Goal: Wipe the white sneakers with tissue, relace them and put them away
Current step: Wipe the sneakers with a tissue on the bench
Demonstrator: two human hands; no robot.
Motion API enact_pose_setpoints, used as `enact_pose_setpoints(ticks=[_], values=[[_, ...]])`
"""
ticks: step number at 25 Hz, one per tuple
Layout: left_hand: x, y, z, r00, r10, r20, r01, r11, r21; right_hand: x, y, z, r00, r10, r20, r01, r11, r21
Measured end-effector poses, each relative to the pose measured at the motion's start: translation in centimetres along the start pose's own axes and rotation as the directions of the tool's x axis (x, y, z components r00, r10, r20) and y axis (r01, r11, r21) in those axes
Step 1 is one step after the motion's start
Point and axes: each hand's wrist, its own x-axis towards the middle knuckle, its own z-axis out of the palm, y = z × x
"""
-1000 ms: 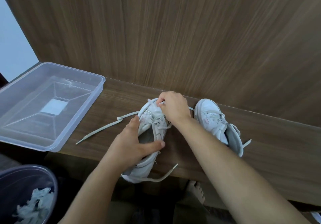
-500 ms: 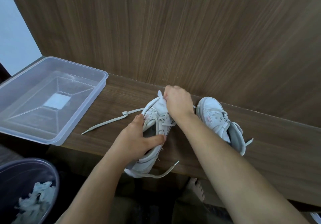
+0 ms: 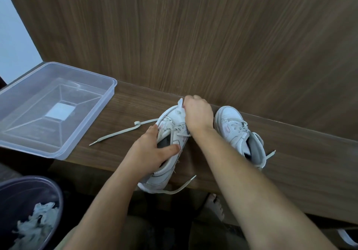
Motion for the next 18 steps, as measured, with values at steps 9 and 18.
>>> enact_pose_setpoints(ticks=[9, 18], values=[[-0.1, 0.6, -0.1, 1.000, -0.018, 0.003, 0.018, 0.993, 0.119, -8.9, 5.9, -7.6, 0.921, 0.363, -0.141, -0.139, 0.645, 0.751], [-2.6, 6.0, 8.2, 0.834, 0.523, 0.179, -0.552, 0.799, 0.240, -14.5, 11.6, -6.5, 0.804, 0.592, -0.057, -0.406, 0.616, 0.675]])
